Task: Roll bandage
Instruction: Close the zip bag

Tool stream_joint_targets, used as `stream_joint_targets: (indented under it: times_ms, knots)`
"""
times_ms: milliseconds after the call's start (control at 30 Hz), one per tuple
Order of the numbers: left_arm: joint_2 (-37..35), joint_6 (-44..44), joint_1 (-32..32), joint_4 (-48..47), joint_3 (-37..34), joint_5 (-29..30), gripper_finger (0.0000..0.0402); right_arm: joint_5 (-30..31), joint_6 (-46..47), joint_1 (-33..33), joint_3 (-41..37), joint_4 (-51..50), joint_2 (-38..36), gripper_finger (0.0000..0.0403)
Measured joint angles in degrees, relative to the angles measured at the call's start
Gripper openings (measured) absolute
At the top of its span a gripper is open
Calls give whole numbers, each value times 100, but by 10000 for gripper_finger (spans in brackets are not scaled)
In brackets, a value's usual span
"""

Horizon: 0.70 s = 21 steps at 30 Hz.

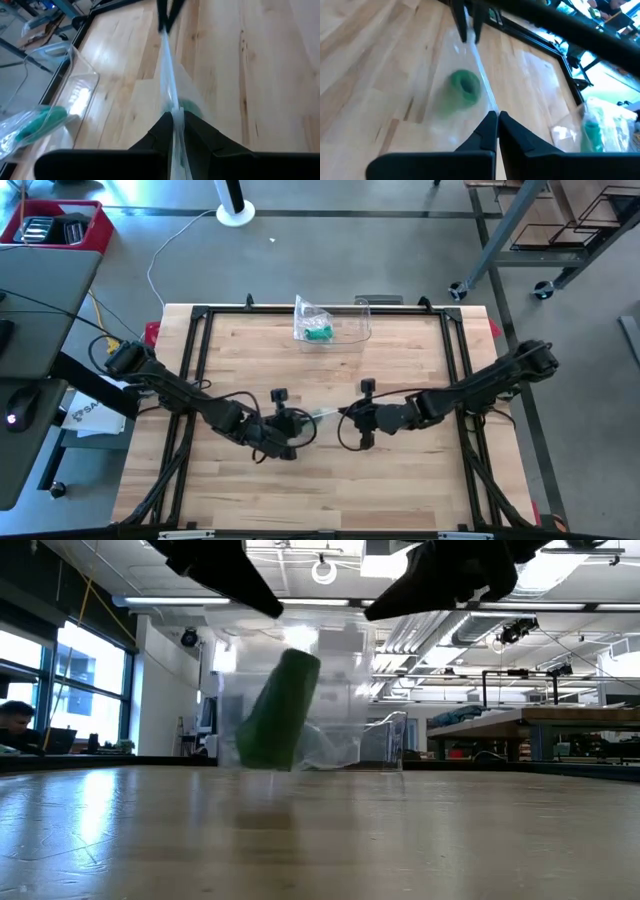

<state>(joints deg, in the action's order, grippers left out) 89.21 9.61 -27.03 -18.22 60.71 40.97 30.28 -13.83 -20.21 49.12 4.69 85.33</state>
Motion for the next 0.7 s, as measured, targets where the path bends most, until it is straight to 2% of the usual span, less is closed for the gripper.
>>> stream_joint_targets:
  times_ms: [300, 533, 700]
  knots:
    - [-44, 182, -126, -406, 0, 8, 33, 271, 261, -109, -2, -834, -598, 0]
    - [-43, 226, -126, -445, -2, 108, 34, 270, 348, -177, -2, -1031, -749, 0]
    - [-189, 535, -110, -952, -9, 35, 73, 236, 496, -176, -2, -1156, -748, 0]
